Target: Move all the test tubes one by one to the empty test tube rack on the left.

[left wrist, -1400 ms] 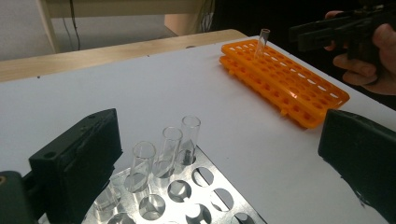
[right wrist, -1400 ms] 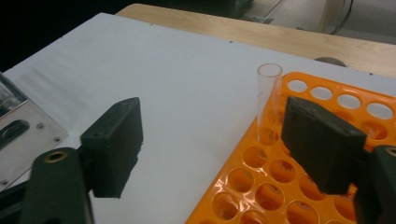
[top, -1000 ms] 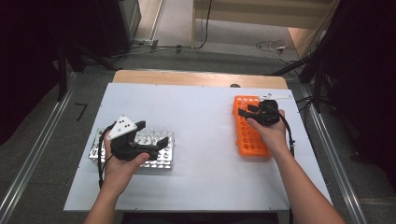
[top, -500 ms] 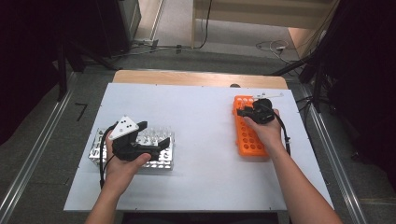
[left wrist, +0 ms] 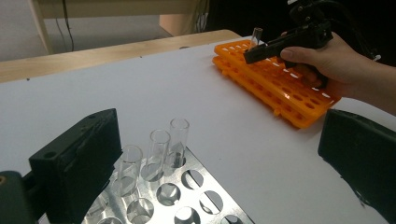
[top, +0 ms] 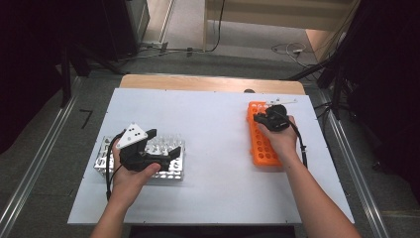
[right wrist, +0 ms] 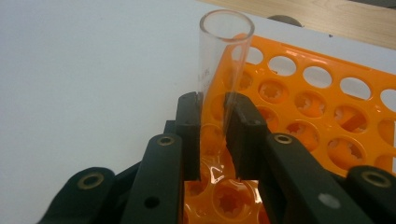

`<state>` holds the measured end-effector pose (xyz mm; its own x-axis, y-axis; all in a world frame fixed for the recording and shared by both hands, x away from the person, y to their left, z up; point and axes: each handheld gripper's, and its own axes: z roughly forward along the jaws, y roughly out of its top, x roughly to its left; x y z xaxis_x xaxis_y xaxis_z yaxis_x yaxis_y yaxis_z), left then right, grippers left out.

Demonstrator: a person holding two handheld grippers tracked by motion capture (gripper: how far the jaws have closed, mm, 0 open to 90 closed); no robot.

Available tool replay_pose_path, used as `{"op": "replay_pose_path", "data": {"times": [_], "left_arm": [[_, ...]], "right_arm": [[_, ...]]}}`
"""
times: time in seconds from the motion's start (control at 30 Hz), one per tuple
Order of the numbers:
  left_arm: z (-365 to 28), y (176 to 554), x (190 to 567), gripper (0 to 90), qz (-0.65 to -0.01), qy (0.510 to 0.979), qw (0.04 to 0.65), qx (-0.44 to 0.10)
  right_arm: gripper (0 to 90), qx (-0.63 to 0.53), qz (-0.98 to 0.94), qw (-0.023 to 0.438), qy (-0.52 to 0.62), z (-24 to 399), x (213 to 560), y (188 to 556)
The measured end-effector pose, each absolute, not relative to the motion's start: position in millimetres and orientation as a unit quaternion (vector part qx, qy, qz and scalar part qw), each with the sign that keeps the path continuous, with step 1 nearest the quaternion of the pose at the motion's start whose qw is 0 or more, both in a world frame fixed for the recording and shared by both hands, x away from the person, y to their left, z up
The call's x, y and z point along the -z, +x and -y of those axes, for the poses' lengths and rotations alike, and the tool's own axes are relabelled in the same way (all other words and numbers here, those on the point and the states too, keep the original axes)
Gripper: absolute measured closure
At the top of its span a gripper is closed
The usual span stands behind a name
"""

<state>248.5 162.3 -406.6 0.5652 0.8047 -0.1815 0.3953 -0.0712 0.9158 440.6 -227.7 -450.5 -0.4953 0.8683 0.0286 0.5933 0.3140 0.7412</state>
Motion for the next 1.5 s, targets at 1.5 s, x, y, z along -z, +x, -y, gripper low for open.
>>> {"op": "replay_pose_path", "data": {"times": [1.5], "left_arm": [[-130.8, 247.7, 405.4, 2.5, -0.384, 0.731, 0.54, -0.162]], "right_arm": [[74.0, -0.492, -0.784, 0.167, 0.34, 244.2, 394.9, 328.5]]}}
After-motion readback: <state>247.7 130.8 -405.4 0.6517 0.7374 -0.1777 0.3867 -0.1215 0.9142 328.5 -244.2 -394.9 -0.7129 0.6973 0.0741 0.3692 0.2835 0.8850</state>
